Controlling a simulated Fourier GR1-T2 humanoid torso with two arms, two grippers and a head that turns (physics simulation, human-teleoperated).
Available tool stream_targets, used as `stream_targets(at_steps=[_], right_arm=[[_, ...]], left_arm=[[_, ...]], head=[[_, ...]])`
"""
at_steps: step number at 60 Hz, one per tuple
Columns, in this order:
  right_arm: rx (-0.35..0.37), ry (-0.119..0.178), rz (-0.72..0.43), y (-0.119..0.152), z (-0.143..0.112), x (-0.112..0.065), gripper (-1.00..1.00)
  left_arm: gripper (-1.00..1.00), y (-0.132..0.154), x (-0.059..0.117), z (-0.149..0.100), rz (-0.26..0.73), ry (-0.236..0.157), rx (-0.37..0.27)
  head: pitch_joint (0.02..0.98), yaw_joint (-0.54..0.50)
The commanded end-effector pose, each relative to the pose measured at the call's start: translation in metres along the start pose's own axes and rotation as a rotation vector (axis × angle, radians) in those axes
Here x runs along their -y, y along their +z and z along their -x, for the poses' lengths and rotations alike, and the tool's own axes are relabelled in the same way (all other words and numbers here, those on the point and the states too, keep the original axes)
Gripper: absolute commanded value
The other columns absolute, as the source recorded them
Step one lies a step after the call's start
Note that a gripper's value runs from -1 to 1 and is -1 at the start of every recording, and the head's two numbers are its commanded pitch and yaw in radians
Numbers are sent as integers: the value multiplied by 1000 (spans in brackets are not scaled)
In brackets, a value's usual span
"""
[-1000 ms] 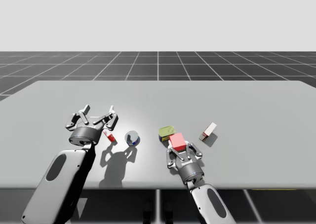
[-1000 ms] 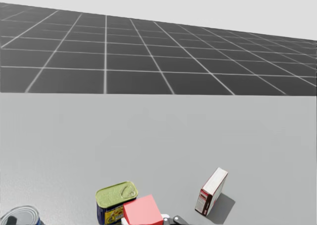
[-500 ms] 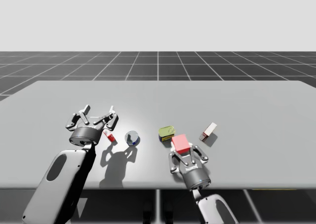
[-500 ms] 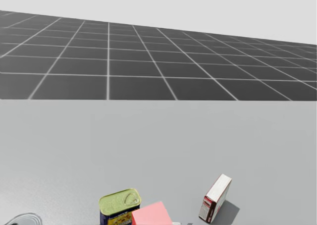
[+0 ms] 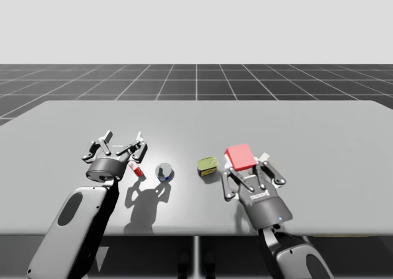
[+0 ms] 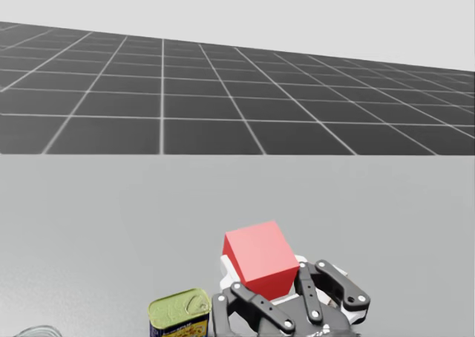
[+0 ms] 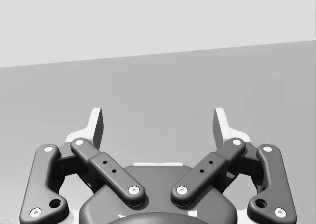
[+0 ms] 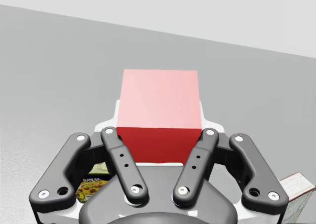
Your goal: Find the red cube and pick it up.
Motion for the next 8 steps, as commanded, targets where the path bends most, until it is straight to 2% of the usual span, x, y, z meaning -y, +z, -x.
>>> stream_targets(at_steps=[1, 6, 8], right_arm=[[123, -11, 124, -9, -43, 26, 1000], [179, -13, 127, -11, -59, 33, 1000], [221, -5, 141, -12, -70, 37, 1000]], left_arm=[[-1000, 0, 0, 0, 4, 5, -2], [-1000, 1, 1, 0, 5, 5, -1], [-1000, 0, 1, 0, 6, 6, -2]], head=[[460, -213], [458, -212], [459, -212]])
